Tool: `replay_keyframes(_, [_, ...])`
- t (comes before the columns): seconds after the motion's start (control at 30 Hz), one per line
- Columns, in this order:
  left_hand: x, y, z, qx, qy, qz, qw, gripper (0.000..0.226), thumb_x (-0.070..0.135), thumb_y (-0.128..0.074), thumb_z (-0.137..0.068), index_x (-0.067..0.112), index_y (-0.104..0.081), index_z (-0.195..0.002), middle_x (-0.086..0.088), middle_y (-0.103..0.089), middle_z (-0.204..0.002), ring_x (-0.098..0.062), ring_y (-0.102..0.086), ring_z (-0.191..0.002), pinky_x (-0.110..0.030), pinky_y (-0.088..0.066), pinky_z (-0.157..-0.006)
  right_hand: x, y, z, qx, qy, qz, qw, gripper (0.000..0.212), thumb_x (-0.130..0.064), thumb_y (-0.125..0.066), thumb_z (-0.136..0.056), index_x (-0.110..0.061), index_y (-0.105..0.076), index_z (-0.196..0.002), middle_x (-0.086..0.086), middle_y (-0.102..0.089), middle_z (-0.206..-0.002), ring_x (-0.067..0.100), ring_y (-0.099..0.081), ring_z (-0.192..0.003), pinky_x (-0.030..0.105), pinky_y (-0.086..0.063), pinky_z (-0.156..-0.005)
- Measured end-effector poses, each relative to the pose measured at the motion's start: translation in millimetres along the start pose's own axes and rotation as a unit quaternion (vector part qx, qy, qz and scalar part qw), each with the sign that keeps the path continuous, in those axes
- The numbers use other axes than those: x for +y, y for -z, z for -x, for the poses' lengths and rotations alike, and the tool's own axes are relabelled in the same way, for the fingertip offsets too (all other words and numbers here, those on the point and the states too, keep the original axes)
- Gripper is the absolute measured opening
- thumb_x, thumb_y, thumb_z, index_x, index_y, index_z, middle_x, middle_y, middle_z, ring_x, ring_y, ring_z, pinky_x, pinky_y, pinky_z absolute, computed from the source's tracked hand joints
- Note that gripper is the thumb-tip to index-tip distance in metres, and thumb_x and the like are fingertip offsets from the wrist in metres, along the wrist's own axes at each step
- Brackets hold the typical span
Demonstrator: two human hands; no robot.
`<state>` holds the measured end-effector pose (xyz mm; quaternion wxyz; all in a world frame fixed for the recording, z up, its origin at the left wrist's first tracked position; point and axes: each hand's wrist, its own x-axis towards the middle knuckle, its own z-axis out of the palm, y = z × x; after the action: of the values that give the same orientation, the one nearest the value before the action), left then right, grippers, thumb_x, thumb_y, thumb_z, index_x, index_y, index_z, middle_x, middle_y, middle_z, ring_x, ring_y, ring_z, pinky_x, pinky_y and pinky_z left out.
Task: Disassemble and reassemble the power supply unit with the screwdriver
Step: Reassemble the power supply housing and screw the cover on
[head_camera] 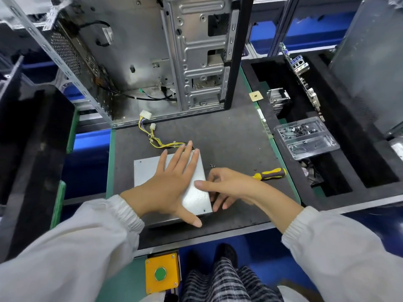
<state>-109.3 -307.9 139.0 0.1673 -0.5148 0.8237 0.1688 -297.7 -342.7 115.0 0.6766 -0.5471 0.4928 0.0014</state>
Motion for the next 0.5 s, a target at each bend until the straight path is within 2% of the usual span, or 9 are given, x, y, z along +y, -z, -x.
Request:
replay_keyframes(0.07, [-5.8, 0.8, 6.8, 0.042, -0.026, 0.057, 0.997, 0.154, 0.096, -0.050, -0.047, 0.011, 0.029, -0.148, -0.008, 0.042, -0.152, -0.019, 0.038, -0.141, -0.047, 0.021, -0.116, -1.1, 1.7, 1.5, 0.018, -0.006, 0.021, 1.000, 0.057, -0.066, -0.069, -0.068, -0.017, -0.050, -0.092, 0.002, -0.068, -0.080, 0.015, -0.065, -0.061, 0.022, -0.042, -0.044])
replay_keyframes(0.13, [-16.4, -3.1, 19.5, 0.136, -0.012, 0.129, 0.982, 0.135, 0.096, -0.041, -0.060, 0.016, 0.012, -0.155, -0.001, 0.029, -0.159, -0.013, 0.029, -0.145, -0.043, 0.017, -0.119, -6.1, 2.3, 3.2, 0.068, 0.016, 0.119, 0.990, 0.054, -0.064, -0.069, -0.071, -0.019, -0.049, -0.095, -0.002, -0.061, -0.086, 0.013, -0.058, -0.072, 0.027, -0.044, -0.056])
replay_keyframes(0.2, [-31.2, -12.6, 33.0, 0.232, 0.056, 0.154, 0.959, 0.104, 0.084, -0.028, -0.081, 0.020, 0.001, -0.157, 0.003, 0.020, -0.162, -0.012, 0.021, -0.148, -0.047, 0.013, -0.120, -11.7, -3.4, 3.4, 0.155, 0.094, 0.236, 0.954, 0.053, -0.057, -0.065, -0.078, -0.022, -0.044, -0.112, -0.002, -0.053, -0.107, 0.014, -0.052, -0.097, 0.032, -0.047, -0.079])
replay_keyframes(0.27, [-45.9, -30.0, 43.0, 0.302, 0.167, 0.185, 0.920, 0.079, 0.057, -0.037, -0.098, 0.012, -0.008, -0.156, -0.001, 0.009, -0.164, -0.018, 0.009, -0.151, -0.044, 0.006, -0.120, -17.6, -15.9, 4.5, 0.247, 0.226, 0.290, 0.897, 0.060, -0.048, -0.057, -0.088, -0.021, -0.033, -0.136, 0.000, -0.039, -0.133, 0.015, -0.036, -0.123, 0.032, -0.035, -0.100])
replay_keyframes(0.3, [-51.9, -39.3, 46.4, 0.329, 0.221, 0.251, 0.883, 0.070, 0.041, -0.045, -0.101, 0.007, -0.014, -0.155, -0.006, -0.002, -0.164, -0.021, -0.001, -0.151, -0.039, -0.003, -0.120, -19.6, -22.4, 3.8, 0.267, 0.275, 0.294, 0.876, 0.059, -0.041, -0.051, -0.094, -0.018, -0.028, -0.143, 0.000, -0.031, -0.143, 0.013, -0.027, -0.131, 0.031, -0.027, -0.108])
replay_keyframes(0.33, [-54.5, -46.7, 49.7, 0.347, 0.261, 0.343, 0.833, 0.062, 0.027, -0.048, -0.102, 0.007, -0.020, -0.154, -0.007, -0.013, -0.162, -0.020, -0.013, -0.149, -0.032, -0.011, -0.118, -19.5, -28.8, 1.9, 0.265, 0.299, 0.283, 0.872, 0.057, -0.035, -0.045, -0.098, -0.018, -0.023, -0.148, -0.002, -0.023, -0.151, 0.010, -0.019, -0.137, 0.029, -0.020, -0.113])
replay_keyframes(0.37, [-53.2, -51.7, 53.1, 0.346, 0.282, 0.441, 0.779, 0.057, 0.021, -0.048, -0.102, 0.011, -0.024, -0.154, -0.005, -0.021, -0.160, -0.015, -0.023, -0.145, -0.027, -0.018, -0.114, -17.0, -36.1, -0.2, 0.245, 0.295, 0.256, 0.887, 0.055, -0.030, -0.039, -0.101, -0.019, -0.017, -0.150, -0.006, -0.013, -0.156, 0.006, -0.011, -0.141, 0.026, -0.013, -0.116])
replay_keyframes(0.43, [-42.3, -60.4, 56.8, 0.314, 0.261, 0.609, 0.680, 0.050, 0.025, -0.046, -0.104, 0.028, -0.031, -0.152, 0.006, -0.035, -0.155, -0.005, -0.037, -0.135, -0.028, -0.029, -0.112, -7.9, -48.0, -7.1, 0.194, 0.270, 0.190, 0.924, 0.055, -0.025, -0.033, -0.103, -0.024, -0.008, -0.152, -0.017, 0.006, -0.156, -0.002, 0.000, -0.142, 0.017, -0.006, -0.114])
replay_keyframes(0.5, [-30.0, -67.2, 56.4, 0.302, 0.198, 0.725, 0.587, 0.041, 0.039, -0.043, -0.103, 0.037, -0.042, -0.144, 0.010, -0.050, -0.145, -0.010, -0.052, -0.128, -0.041, -0.041, -0.109, -4.0, -50.5, -13.3, 0.179, 0.275, 0.180, 0.927, 0.055, -0.026, -0.031, -0.103, -0.026, -0.005, -0.152, -0.023, 0.011, -0.155, -0.007, 0.003, -0.140, 0.010, -0.005, -0.110])
